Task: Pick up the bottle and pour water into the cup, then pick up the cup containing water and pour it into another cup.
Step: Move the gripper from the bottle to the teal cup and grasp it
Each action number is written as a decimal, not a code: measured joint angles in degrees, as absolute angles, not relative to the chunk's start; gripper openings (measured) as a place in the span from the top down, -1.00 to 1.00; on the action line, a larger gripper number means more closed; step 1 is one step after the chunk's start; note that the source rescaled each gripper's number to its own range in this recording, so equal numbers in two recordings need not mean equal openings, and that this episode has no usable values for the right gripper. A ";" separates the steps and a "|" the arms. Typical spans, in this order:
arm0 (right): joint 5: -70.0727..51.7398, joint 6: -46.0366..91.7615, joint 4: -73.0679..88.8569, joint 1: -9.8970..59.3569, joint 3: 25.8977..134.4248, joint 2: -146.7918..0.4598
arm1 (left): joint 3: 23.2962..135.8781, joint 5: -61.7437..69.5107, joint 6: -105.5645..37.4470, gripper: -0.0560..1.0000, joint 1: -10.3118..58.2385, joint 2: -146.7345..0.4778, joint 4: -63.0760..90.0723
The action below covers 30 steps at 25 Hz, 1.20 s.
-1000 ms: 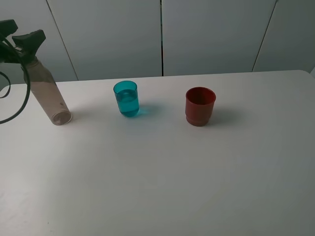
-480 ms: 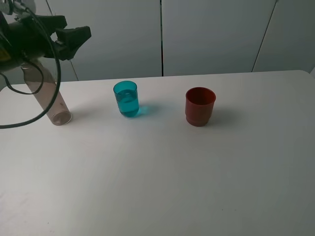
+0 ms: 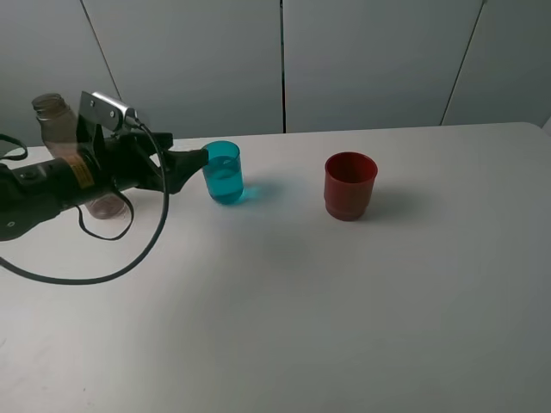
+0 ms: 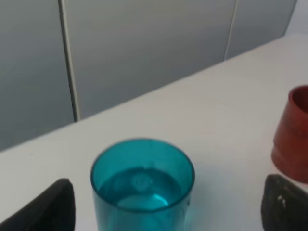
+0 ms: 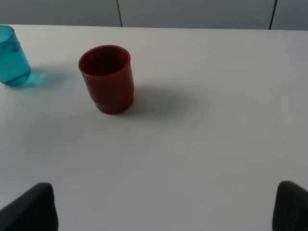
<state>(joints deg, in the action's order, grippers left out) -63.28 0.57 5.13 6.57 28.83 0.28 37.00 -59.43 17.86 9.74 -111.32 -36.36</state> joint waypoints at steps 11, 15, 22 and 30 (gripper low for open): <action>-63.28 0.57 5.13 6.57 28.83 0.28 | 37.89 -68.66 7.43 -0.89 9.74 -126.64 -33.07; -63.28 0.57 5.13 6.57 28.83 0.28 | 41.73 -68.81 7.08 -0.89 9.74 -129.57 -33.07; -63.28 0.57 5.13 6.57 28.83 0.28 | 47.82 -69.11 7.68 -0.89 9.74 -132.02 -34.58; -63.28 0.57 5.13 6.57 28.83 0.28 | 52.13 -69.23 10.26 -0.89 10.29 -134.46 -35.87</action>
<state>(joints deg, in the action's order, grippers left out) -63.28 0.57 5.13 6.57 28.83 0.28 52.13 -69.23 10.26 10.29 -134.46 -35.87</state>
